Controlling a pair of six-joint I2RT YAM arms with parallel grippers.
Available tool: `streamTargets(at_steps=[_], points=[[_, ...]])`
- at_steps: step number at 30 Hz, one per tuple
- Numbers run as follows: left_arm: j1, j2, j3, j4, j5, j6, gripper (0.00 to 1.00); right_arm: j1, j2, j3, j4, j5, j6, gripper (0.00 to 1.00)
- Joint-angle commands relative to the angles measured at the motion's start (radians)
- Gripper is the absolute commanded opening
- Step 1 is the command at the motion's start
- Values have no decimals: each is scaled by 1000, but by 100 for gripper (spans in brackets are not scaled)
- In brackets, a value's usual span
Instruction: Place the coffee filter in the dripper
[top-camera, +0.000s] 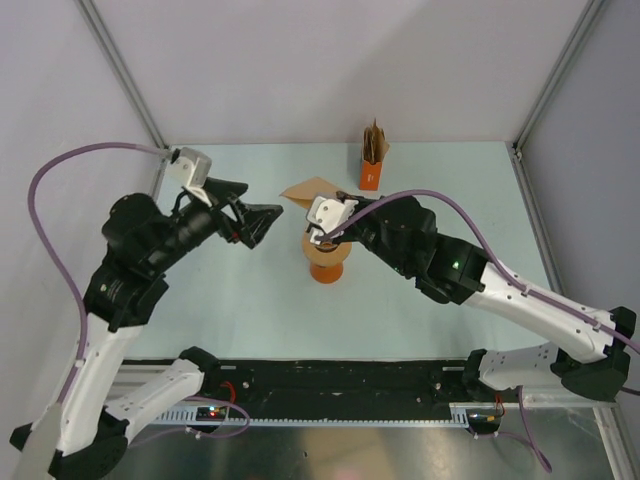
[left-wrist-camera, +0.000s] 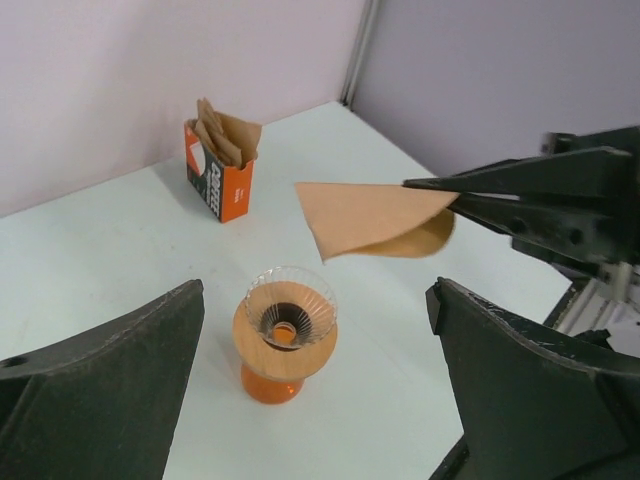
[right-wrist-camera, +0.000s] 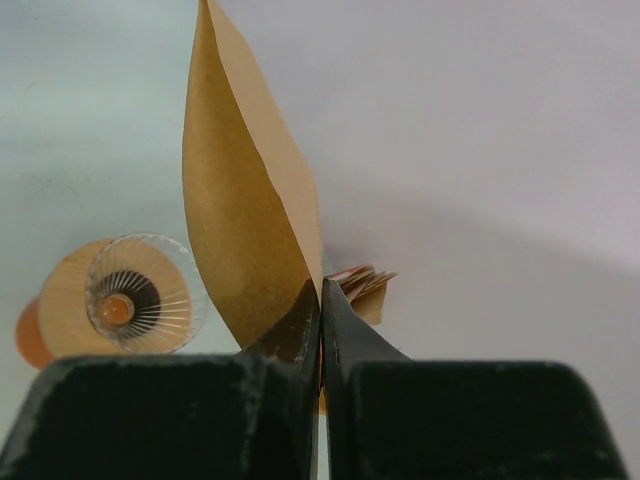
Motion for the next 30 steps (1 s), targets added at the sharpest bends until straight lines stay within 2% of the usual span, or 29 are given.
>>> streamTargets(at_steps=[1, 17, 30], points=[[-23, 58, 41, 20, -100, 10, 100, 16, 9, 68, -24, 26, 97, 0], [-58, 109, 28, 37, -143, 7, 100, 43, 89, 143, -51, 15, 139, 0], [-58, 90, 34, 35, -145, 19, 100, 10, 124, 160, -58, 45, 146, 0]])
